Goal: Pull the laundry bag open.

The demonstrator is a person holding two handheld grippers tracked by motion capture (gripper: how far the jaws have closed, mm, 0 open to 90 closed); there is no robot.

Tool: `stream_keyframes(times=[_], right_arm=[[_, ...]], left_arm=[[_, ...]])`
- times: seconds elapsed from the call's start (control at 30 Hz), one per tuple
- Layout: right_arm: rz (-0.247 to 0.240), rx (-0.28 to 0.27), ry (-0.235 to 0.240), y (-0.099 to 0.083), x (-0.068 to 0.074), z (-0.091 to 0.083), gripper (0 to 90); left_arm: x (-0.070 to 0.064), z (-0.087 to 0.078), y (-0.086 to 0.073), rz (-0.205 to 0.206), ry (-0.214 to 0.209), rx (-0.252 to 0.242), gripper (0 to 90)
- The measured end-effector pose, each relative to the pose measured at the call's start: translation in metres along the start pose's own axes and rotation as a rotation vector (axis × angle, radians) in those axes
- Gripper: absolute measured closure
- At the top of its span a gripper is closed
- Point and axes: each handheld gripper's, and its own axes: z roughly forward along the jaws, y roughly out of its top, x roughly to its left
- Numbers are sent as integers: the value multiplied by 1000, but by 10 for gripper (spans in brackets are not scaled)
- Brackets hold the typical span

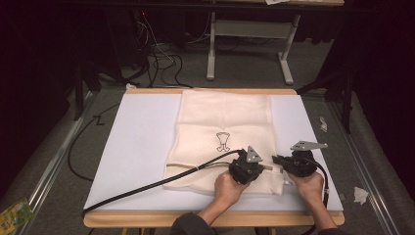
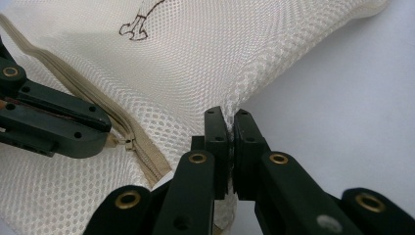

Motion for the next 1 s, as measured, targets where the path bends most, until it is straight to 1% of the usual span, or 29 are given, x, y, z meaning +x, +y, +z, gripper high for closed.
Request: stream_keyframes(times=[0.23,0.3,0.4,0.47,0.73,0.77,0.8,0.83,0.87,0.93,1.0], right_arm=[[-3,-5,2,0,-1,0,881],[-2,-5,4,0,-1,0,881],[-1,-7,6,0,-1,0,881],[1,1,2,0,0,0,881],[-11,-4,-1,0,1,0,881],[-10,-4,0,0,1,0,881],[-10,-4,0,0,1,0,881],[-11,0,-4,0,1,0,881],[-9,3,-7,0,0,0,881],[-8,7,-4,0,0,1,881],[-12,1,-2,1,2,2,881]], left_arm=[[0,-4,0,20,12,2,874],[0,-5,1,21,14,2,874],[1,-7,1,12,5,-2,874],[1,-8,1,12,4,-1,875],[2,-12,2,22,11,-3,875],[4,-13,1,1,0,-14,875],[4,-13,1,1,0,-14,875],[11,-16,-3,-32,-3,-23,874],[12,-19,-5,-31,4,-23,875],[11,-23,-6,-6,21,-23,875],[10,-27,-4,-1,23,-29,875]])
